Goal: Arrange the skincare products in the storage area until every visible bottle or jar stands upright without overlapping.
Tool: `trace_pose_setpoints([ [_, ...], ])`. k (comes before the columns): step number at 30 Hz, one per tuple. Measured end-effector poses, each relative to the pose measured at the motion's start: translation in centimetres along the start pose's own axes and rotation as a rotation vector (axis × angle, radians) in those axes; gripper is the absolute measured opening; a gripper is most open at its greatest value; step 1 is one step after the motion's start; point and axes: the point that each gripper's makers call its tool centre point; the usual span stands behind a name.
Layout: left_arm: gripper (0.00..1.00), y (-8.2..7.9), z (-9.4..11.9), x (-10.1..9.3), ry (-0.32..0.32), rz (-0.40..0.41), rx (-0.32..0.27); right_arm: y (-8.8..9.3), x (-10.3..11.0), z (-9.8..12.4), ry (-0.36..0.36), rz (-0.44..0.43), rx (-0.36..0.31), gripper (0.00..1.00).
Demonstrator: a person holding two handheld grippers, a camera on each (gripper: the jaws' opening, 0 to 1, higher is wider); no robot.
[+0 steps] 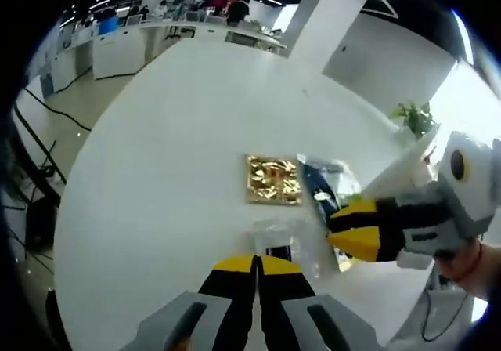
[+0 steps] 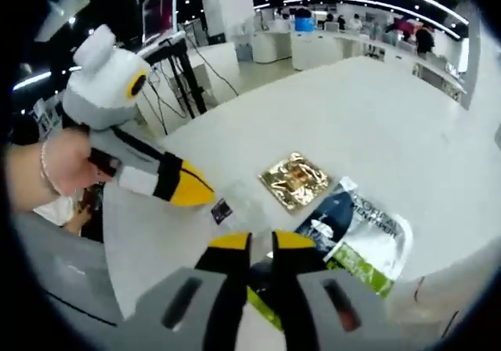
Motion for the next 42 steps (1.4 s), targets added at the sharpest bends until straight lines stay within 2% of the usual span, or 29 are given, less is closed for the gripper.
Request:
trace_pose_setpoints([
  [2, 0.0, 0.3, -0.1, 0.0, -0.012, 0.02, 0.003, 0.7, 2.0, -0.4, -0.101, -0.05, 0.033, 0.11],
  [3, 0.0, 0.4, -0.1, -0.1, -0.011, 0.02, 0.003, 0.9, 2.6, -0.6, -0.125, -0.066, 0.042, 0.11],
  [7, 0.01, 0.4, -0.2, -0.2, -0.019, 0.028, -0.005, 2.0, 2.3, -1.6, -0.099, -0.058, 0.074, 0.1],
  [9, 0.01, 0.3, -0.2, -0.4, -0.002, 0.044, -0.014, 2.4, 1.6, -1.8, -0.065, -0.032, 0.091, 0.1],
  [11, 0.01, 0.4, -0.3, -0.6, 0.013, 0.065, -0.008, 2.6, 1.3, -1.9, -0.059, -0.025, 0.094, 0.1],
  [12, 0.01, 0.3, -0.3, -0.6, 0.013, 0.064, -0.015, 2.2, 1.2, -1.7, -0.057, -0.03, 0.074, 0.1],
  [14, 0.01, 0.3, -0.4, -0.9, 0.024, 0.068, -0.019, 2.3, 0.9, -1.7, -0.051, -0.038, 0.085, 0.1],
  [18, 0.02, 0.3, -0.7, -1.0, 0.015, 0.001, -0.027, 2.3, 0.8, -1.6, -0.049, -0.049, 0.083, 0.1],
  [21, 0.09, 0.0, -0.8, -0.9, 0.003, -0.023, -0.041, 2.3, 0.7, -1.6, -0.058, -0.062, 0.077, 0.11],
  [23, 0.14, -0.1, -0.7, -0.7, -0.001, -0.026, -0.051, 2.0, 0.9, -1.5, -0.09, -0.114, 0.053, 0.12],
  [25, 0.14, -0.3, -0.5, -0.6, -0.001, -0.031, -0.056, 1.5, 0.8, -1.2, -0.094, -0.127, 0.027, 0.12],
  [26, 0.15, -0.4, -0.3, -0.5, -0.005, -0.038, -0.06, 0.4, 0.8, -1.0, -0.098, -0.128, -0.032, 0.12],
  [29, 0.17, -1.1, 0.1, -0.1, -0.018, -0.05, -0.091, -1.9, -0.4, -0.5, -0.064, -0.13, -0.117, 0.2],
  [30, 0.17, -1.2, 0.2, 0.1, -0.026, -0.054, -0.095, -2.5, -1.4, -0.7, -0.021, -0.097, -0.123, 0.24],
  [33, 0.17, -1.3, 0.2, 0.4, -0.038, -0.057, -0.103, -3.0, -3.0, -1.4, 0.063, 0.019, -0.092, 0.28],
  [34, 0.17, -1.3, 0.2, 0.5, -0.041, -0.06, -0.102, -3.2, -3.6, -2.0, 0.111, 0.123, -0.065, 0.3],
  [36, 0.17, -1.2, 0.2, 0.7, -0.049, -0.066, -0.101, -3.0, -4.3, -2.9, 0.173, 0.259, -0.014, 0.35],
  [37, 0.17, -1.2, 0.3, 0.8, -0.051, -0.069, -0.102, -3.0, -4.3, -3.2, 0.179, 0.298, 0.001, 0.35],
  [38, 0.17, -1.3, 0.4, 0.9, -0.053, -0.07, -0.105, -2.9, -4.3, -3.6, 0.177, 0.322, 0.014, 0.34],
  [42, 0.17, -1.5, 0.6, 1.2, -0.059, -0.074, -0.115, -3.3, -4.5, -4.3, 0.176, 0.306, 0.019, 0.34],
])
Point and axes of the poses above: the point that each gripper's makers call its tool centre point, and the gripper's own axes: z roughly backward along the fingers, x roughly to its left, y roughly out of its underside, and after that the axes turned 10 degrees about -z, right-handed
